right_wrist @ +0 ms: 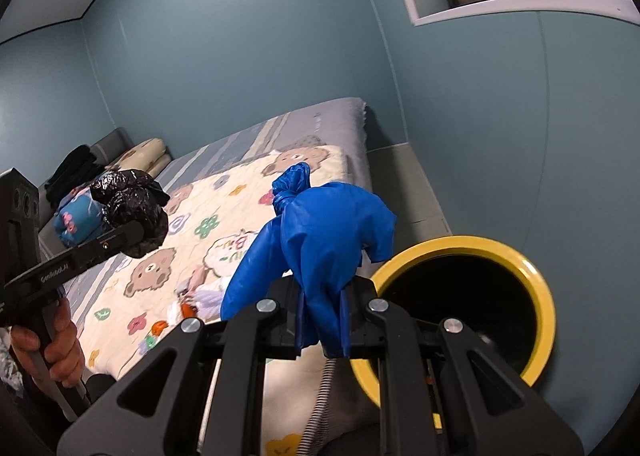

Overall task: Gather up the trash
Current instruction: 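Lift and carry the blue glove and black bag with both tools to the bin, then open both tools to drop the glove and black bag into the bin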

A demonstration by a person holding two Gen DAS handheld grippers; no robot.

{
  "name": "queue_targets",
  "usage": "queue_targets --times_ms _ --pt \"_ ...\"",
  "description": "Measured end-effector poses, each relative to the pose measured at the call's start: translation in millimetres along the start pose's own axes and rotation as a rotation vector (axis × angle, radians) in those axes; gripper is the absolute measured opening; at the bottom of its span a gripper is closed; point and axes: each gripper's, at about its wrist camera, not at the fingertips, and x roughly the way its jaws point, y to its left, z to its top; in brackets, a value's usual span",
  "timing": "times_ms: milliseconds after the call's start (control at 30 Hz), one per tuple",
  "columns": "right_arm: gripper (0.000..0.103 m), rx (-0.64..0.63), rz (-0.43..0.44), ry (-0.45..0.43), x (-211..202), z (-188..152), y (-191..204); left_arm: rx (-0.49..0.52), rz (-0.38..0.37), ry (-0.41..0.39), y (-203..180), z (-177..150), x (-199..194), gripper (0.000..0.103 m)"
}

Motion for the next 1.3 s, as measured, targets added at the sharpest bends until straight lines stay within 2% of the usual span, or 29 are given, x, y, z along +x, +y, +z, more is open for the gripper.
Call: queue_targets --times_ms 333,700,933,1133,1233,1300 --pt "0.013 0.049 -0.094 -0.022 -5 4 -40 0.035 -0.103 0.115 -38 2 63 0.021" --pt "0.013 0.082 -0.194 -0.016 10 0 -75 0.081 -0.163 0.225 -72 -7 128 0.021" --pt "0.014 0.118 -0.225 0.002 25 -5 -101 0.087 -0.188 0.291 -88 -18 166 0.021" --pt "0.014 0.175 -0.233 0.055 44 -17 -127 0.086 -0.203 0.354 -93 -29 200 0.021" --pt "0.017 0.191 -0.236 0.074 49 -23 -135 0.068 -0.21 0.383 -94 -34 213 0.023" --pt "0.018 0.205 -0.23 0.089 54 -26 -141 0.053 -0.213 0.399 -94 -36 220 0.029"
